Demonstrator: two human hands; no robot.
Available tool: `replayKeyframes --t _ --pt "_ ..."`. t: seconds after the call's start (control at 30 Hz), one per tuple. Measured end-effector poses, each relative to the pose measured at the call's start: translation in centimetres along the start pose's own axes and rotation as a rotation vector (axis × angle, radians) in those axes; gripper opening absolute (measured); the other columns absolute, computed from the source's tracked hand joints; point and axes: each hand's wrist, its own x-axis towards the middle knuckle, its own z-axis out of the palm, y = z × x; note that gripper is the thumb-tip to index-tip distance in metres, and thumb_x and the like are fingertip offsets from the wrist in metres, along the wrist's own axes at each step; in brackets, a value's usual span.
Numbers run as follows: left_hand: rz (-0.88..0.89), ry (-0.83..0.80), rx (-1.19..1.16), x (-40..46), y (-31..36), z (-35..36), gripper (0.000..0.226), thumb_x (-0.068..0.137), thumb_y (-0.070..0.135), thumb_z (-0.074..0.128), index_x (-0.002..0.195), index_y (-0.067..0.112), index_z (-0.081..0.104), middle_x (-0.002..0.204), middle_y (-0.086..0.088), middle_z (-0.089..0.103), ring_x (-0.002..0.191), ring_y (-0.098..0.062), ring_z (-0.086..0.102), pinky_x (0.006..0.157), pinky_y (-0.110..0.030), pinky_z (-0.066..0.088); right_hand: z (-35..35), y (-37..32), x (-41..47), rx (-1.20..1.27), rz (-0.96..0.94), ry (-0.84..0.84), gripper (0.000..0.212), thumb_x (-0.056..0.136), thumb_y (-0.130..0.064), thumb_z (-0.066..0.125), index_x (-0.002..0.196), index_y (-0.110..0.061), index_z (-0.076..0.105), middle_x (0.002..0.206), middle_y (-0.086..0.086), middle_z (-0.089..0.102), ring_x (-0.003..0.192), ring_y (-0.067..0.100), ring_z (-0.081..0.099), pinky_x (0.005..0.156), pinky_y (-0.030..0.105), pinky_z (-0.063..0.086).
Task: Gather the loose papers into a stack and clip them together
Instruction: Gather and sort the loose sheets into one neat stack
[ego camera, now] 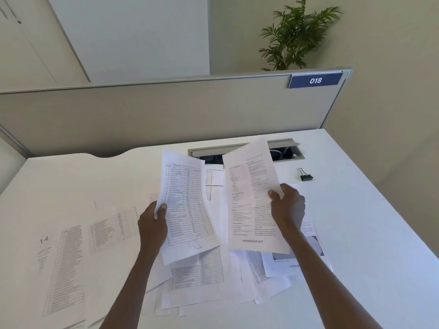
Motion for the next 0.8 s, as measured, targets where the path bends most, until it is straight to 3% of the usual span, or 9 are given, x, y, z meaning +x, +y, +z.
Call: replayKeyframes --t 0.07,0.1,0.17,0.23,0.33,0.4,0.5,0.7,0.8 --pt "0.007 0.002 -0.003 0.2 0.8 0.0 0.029 0.099 0.013 0.053 0.07 0.009 0.05 0.059 -0.002 0.051 0.057 -0.022 0.047 0.056 -0.03 0.034 -1.4 -1.2 0.4 0.058 -0.046 -0.04 0.042 0.087 -0.018 0.066 0.058 -0.014 0.035 0.058 0.0 0.051 0.061 0.029 0.047 0.051 0.03 0.032" --pt "0.004 -0.009 -0.008 0.4 0.9 0.2 0.029 0.099 0.013 0.052 0.07 0.01 0.05 0.06 -0.003 0.052 0.058 -0.023 0.049 0.057 -0.031 0.035 -2.0 -1.8 0.6 0.109 -0.063 -0.084 0.036 0.086 -0.019 0.068 0.06 -0.011 0.044 0.059 0.0 0.056 0.06 0.028 0.051 0.051 0.031 0.036" --pt "-0.025 -0.054 -0.033 0.4 1.3 0.4 0.029 0.099 0.018 0.052 0.073 0.007 0.051 0.065 -0.009 0.057 0.063 -0.029 0.053 0.059 -0.032 0.037 -2.6 -2.8 0.7 0.242 -0.046 -0.212 0.017 0.085 -0.02 0.072 0.078 -0.005 0.067 0.074 0.001 0.071 0.069 0.023 0.065 0.061 0.033 0.051" --pt "-0.063 -0.108 -0.09 0.3 1.8 0.7 0.031 0.098 0.025 0.051 0.081 -0.001 0.056 0.075 -0.019 0.063 0.07 -0.035 0.058 0.064 -0.033 0.041 -2.9 -3.4 0.4 0.382 0.03 -0.327 0.015 0.084 -0.021 0.074 0.093 -0.009 0.074 0.087 0.001 0.076 0.077 0.021 0.072 0.072 0.036 0.059" --pt "-0.168 -0.204 -0.203 -0.8 3.6 1.1 0.023 0.097 0.024 0.055 0.09 0.005 0.066 0.083 -0.012 0.07 0.076 -0.026 0.062 0.069 -0.033 0.046 -2.7 -4.0 -0.3 0.508 0.11 -0.427 0.015 0.084 -0.02 0.075 0.096 -0.011 0.075 0.087 0.002 0.077 0.077 0.021 0.074 0.069 0.034 0.06" --pt "-0.236 -0.272 -0.308 -1.7 4.6 1.1 0.018 0.094 0.022 0.061 0.083 0.009 0.066 0.075 -0.007 0.071 0.07 -0.022 0.062 0.067 -0.034 0.047 -2.2 -4.1 -0.7 0.544 0.139 -0.454 0.013 0.084 -0.018 0.076 0.094 -0.011 0.075 0.085 0.002 0.077 0.076 0.021 0.074 0.065 0.031 0.059" --pt "-0.292 -0.356 -0.423 -2.9 6.1 0.7 0.017 0.088 0.016 0.066 0.08 0.001 0.061 0.068 -0.008 0.066 0.06 -0.02 0.059 0.059 -0.032 0.045 -0.8 -3.5 -1.2 0.522 0.151 -0.451 0.008 0.083 -0.02 0.076 0.088 -0.015 0.075 0.087 0.003 0.077 0.081 0.024 0.074 0.077 0.041 0.061" --pt "-0.369 -0.443 -0.522 -3.6 7.2 0.4 0.015 0.09 0.025 0.067 0.096 0.014 0.076 0.089 -0.008 0.078 0.082 -0.028 0.075 0.077 -0.043 0.061 0.3 -2.3 -1.5 0.439 0.134 -0.441 0.021 0.083 -0.027 0.075 0.1 -0.016 0.073 0.098 -0.003 0.076 0.085 0.018 0.072 0.083 0.042 0.059" --pt "-0.385 -0.47 -0.546 -3.8 7.4 0.3 0.016 0.092 0.023 0.064 0.099 0.015 0.076 0.093 -0.01 0.078 0.084 -0.028 0.076 0.071 -0.04 0.062 0.7 -1.5 -1.4 0.422 0.116 -0.428 0.02 0.079 -0.027 0.077 0.091 -0.011 0.072 0.089 -0.003 0.076 0.081 0.021 0.073 0.08 0.047 0.06"
